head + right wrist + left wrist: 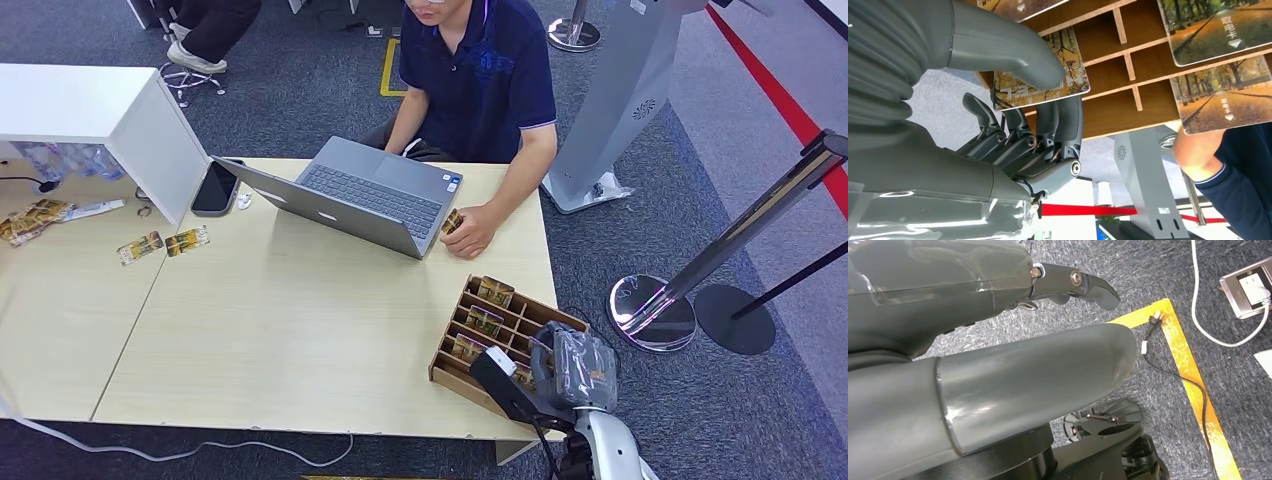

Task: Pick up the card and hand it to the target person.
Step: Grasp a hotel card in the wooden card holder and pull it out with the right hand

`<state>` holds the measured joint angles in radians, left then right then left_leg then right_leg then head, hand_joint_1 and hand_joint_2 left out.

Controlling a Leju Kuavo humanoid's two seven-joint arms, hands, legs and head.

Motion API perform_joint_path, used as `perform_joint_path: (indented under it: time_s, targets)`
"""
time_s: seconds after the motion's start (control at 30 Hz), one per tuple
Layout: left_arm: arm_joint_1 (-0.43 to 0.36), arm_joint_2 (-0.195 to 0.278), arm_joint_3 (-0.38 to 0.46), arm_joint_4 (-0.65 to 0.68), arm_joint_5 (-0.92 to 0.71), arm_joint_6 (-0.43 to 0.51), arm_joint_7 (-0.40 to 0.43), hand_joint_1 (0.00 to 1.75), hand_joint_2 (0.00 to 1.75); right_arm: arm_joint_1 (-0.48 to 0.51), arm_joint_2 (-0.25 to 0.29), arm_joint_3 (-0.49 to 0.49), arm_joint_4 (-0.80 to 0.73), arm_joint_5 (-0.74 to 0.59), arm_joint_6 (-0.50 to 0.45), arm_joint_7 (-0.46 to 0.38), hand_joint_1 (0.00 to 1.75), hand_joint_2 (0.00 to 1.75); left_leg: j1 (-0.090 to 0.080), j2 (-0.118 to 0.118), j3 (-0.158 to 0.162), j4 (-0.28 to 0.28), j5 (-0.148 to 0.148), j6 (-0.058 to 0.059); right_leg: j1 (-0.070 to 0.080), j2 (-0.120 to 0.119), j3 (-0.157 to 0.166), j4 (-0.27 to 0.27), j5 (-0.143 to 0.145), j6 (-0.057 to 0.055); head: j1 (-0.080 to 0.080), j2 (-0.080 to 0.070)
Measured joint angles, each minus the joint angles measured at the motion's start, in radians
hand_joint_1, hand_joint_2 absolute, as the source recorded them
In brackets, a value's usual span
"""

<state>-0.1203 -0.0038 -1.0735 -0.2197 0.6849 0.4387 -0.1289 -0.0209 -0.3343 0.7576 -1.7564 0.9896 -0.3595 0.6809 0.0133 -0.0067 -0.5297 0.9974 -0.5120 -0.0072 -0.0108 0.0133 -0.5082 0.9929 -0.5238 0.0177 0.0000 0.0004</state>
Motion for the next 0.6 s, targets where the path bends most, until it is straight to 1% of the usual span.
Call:
perform_joint_path:
  time_s: [0.4,0.6]
  targets:
    - [0.0,0.0,0.0,0.0,0.001,0.0,0.0,0.0,0.0,0.002,-0.002,-0.007,-0.018,0.013,-0.001,0.0,1.43,1.75,0.0,0.0,0.0,0.0,0.0,0.0,0.0,0.0,0.0,0.0,0.0,0.0,0.0,0.0]
    - [0.0,0.0,0.0,0.0,0.006,0.0,-0.006,0.0,0.0,-0.001,-0.023,-0.021,-0.101,0.051,0.029,0.0,1.42,1.75,0.0,0.0,0.0,0.0,0.0,0.0,0.0,0.0,0.0,0.0,0.0,0.0,0.0,0.0]
